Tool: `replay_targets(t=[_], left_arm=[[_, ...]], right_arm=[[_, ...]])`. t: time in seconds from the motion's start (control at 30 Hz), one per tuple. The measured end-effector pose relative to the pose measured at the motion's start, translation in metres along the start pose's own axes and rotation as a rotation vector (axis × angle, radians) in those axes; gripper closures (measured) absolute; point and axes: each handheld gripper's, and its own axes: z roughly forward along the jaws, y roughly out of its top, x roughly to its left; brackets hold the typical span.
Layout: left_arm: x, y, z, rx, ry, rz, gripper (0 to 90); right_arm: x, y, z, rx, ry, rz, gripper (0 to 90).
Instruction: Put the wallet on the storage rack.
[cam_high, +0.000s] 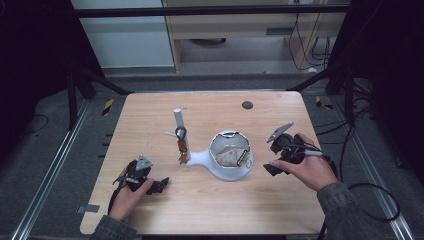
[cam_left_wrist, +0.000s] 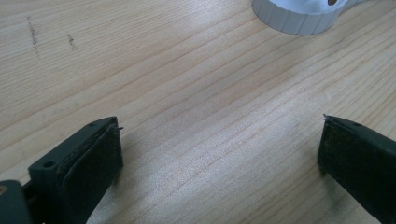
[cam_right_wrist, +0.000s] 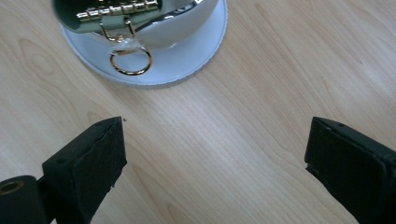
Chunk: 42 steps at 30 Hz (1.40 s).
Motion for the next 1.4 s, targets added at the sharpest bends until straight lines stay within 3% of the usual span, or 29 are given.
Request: replay_targets(t=[0.37, 0.7, 1.03, 1.4], left_arm=[[0.000, 0.000, 0.000, 0.000, 0.000, 0.000, 0.0], [0.000, 0.000, 0.000, -0.001, 0.000, 0.000, 0.0], [0.000, 0.000, 0.000, -0.001, -0.001, 0.000, 0.0], [0.000, 0.000, 0.000, -0.001, -0.001, 0.000, 0.0]], right_arm=[[-0.011, -0.020, 0.026, -0.064, -0.058, 0.105, 8.7], [-0.019, -0.036, 0.050, -0.089, -0.103, 0.188, 11.1], [-0.029, -0.052, 0.078, -0.102, -0.090, 0.279, 11.2], [-0.039, -0.059, 0.094, -0.154, -0.090, 0.373, 6.4]])
